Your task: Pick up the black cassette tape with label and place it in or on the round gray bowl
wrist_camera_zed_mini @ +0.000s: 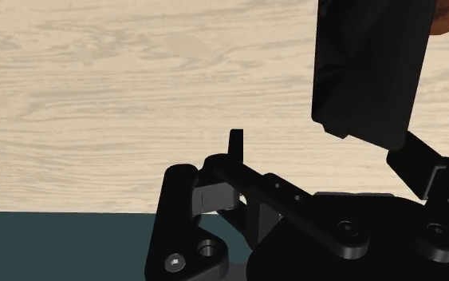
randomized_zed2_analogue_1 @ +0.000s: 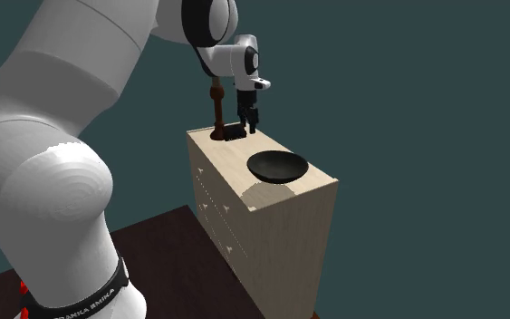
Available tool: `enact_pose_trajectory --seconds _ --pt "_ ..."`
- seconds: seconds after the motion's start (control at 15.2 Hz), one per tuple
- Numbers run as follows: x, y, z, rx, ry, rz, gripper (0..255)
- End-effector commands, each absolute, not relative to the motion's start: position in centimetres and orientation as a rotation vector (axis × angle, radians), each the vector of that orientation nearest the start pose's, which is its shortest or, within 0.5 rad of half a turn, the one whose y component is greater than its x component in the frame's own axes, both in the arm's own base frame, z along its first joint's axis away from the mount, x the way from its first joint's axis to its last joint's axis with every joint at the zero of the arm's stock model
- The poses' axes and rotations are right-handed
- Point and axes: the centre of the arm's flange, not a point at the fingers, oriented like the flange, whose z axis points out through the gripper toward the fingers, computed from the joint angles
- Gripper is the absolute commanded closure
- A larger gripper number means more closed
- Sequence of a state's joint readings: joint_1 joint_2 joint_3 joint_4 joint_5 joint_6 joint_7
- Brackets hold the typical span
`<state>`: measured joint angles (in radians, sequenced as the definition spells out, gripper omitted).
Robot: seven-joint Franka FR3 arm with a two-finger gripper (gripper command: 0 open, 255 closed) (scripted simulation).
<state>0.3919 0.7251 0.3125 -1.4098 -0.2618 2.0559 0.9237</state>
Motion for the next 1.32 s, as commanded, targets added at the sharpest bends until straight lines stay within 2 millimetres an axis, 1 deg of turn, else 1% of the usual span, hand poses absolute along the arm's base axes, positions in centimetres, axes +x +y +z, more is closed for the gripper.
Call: enact_pose_trajectory --seconds 0.0,0.26,0.33,0.92,1.25 --pt "58.6 42.2 28.2 -3.176 0.257 0.020 0" --pt "58.6 42.2 28.3 -3.176 0.257 0.020 0" --pt "58.6 42.2 28.3 -3.176 0.257 0.020 255" --pt "58.6 42.2 28.2 -3.176 0.257 0.020 255" --pt "58.6 42.2 30.9 -3.176 0.257 0.020 255"
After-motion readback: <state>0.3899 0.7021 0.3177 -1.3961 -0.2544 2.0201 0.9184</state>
